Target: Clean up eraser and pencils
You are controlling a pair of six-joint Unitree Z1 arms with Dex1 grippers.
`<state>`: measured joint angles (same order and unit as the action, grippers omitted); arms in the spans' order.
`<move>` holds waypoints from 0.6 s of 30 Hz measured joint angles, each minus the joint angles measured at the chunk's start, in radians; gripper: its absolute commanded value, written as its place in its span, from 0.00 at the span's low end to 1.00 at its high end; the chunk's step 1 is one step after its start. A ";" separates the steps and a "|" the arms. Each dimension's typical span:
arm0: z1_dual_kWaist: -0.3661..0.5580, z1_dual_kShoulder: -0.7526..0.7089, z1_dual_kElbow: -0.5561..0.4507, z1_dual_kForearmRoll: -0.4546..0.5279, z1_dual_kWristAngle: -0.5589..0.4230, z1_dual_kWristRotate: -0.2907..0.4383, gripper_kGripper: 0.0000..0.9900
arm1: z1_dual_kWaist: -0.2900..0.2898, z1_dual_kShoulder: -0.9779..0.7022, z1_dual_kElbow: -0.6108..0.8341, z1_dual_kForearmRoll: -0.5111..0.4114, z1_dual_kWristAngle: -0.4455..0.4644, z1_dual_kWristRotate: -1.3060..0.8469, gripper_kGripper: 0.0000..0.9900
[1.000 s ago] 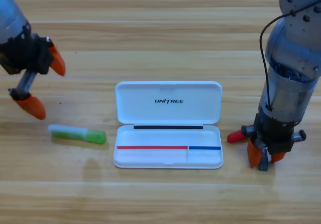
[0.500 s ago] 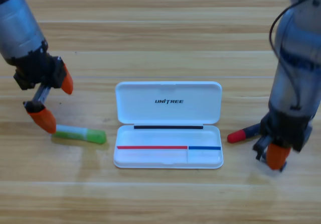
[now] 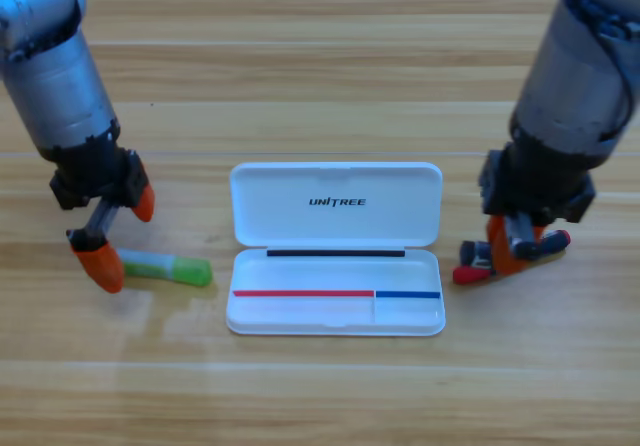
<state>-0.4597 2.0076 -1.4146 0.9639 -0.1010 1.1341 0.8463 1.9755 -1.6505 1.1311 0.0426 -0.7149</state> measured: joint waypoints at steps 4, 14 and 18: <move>0.000 0.000 0.023 -0.050 0.000 -0.001 0.99 | 0.022 0.057 -0.052 0.000 -0.007 -0.048 0.00; -0.001 0.000 0.114 -0.179 0.004 -0.038 0.99 | 0.054 0.183 -0.176 0.032 -0.046 -0.060 0.00; -0.007 0.002 0.135 -0.218 0.015 -0.053 1.00 | 0.055 0.224 -0.205 0.041 -0.049 -0.060 0.00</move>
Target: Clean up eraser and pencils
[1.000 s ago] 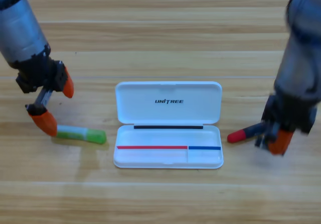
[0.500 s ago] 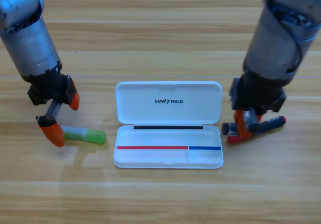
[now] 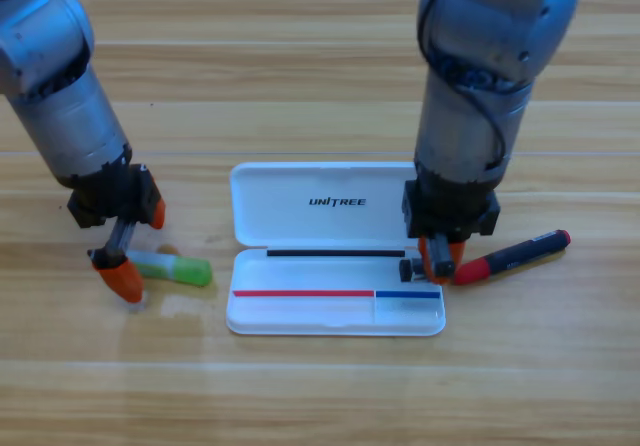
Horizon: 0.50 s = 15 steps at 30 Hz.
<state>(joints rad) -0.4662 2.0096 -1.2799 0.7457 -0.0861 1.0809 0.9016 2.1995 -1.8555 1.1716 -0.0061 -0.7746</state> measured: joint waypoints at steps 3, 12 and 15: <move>-0.007 0.000 0.005 -0.010 0.005 -0.009 1.00 | 0.001 0.015 -0.009 0.000 -0.001 0.000 0.00; -0.026 0.018 0.015 -0.041 0.013 -0.013 0.93 | 0.010 0.034 -0.009 0.001 -0.001 0.015 0.00; -0.027 0.019 0.026 -0.055 0.013 -0.013 0.90 | 0.016 0.034 -0.009 0.001 0.000 0.019 0.00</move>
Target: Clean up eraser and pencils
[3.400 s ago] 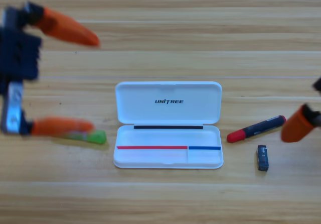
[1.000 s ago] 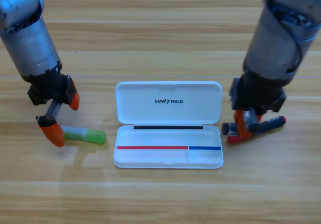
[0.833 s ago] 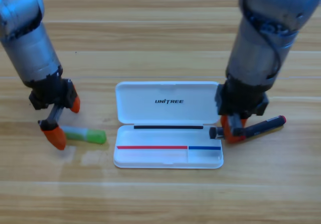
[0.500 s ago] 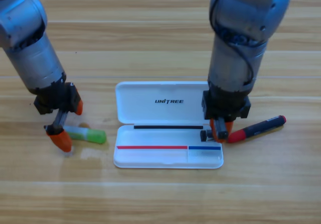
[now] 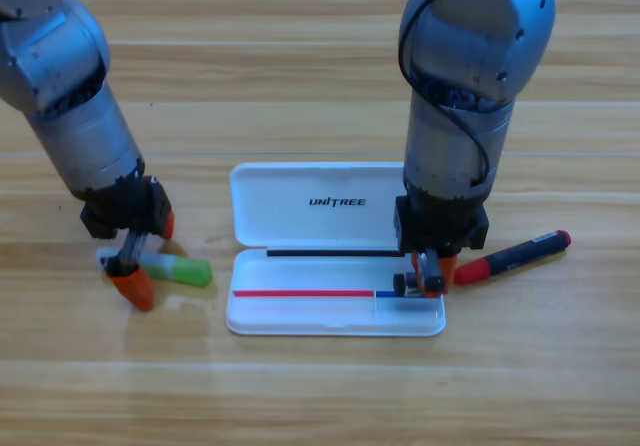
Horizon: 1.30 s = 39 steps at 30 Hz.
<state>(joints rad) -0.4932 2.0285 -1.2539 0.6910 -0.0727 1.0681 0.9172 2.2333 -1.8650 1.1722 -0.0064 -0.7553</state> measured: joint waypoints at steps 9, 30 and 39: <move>-0.002 0.000 0.025 -0.037 0.001 -0.003 0.66 | 0.019 0.004 -0.003 0.000 0.000 0.010 0.00; -0.007 -0.005 0.039 -0.053 0.001 0.067 0.00 | 0.025 0.056 -0.017 0.000 0.000 0.010 0.00; -0.007 -0.019 0.052 -0.048 0.021 0.066 0.00 | 0.025 0.056 -0.030 0.000 0.000 0.010 0.55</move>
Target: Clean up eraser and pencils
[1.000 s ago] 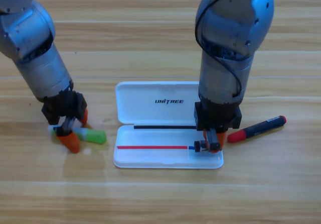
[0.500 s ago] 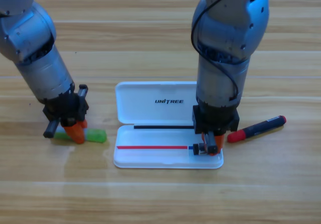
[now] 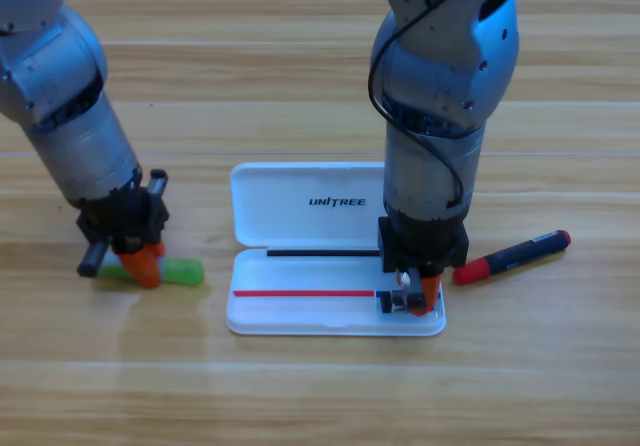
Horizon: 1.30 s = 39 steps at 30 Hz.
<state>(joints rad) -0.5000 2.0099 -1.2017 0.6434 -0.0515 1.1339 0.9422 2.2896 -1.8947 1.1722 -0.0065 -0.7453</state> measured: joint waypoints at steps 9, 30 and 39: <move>0.000 -0.068 -0.130 0.216 0.025 -0.025 0.00 | 0.000 -0.001 0.001 0.000 -0.007 0.000 0.89; -0.180 -0.139 -0.396 0.439 0.012 -0.274 0.00 | -0.200 -0.277 0.348 -0.138 -0.047 -0.280 0.89; -0.259 0.026 -0.495 0.439 -0.087 -0.324 0.00 | -0.281 -0.152 0.347 -0.215 -0.035 -0.365 0.83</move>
<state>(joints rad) -0.7594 2.0357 -1.6972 1.0826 -0.1382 0.8101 0.6610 2.1374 -1.5475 0.9567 -0.0418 -1.1103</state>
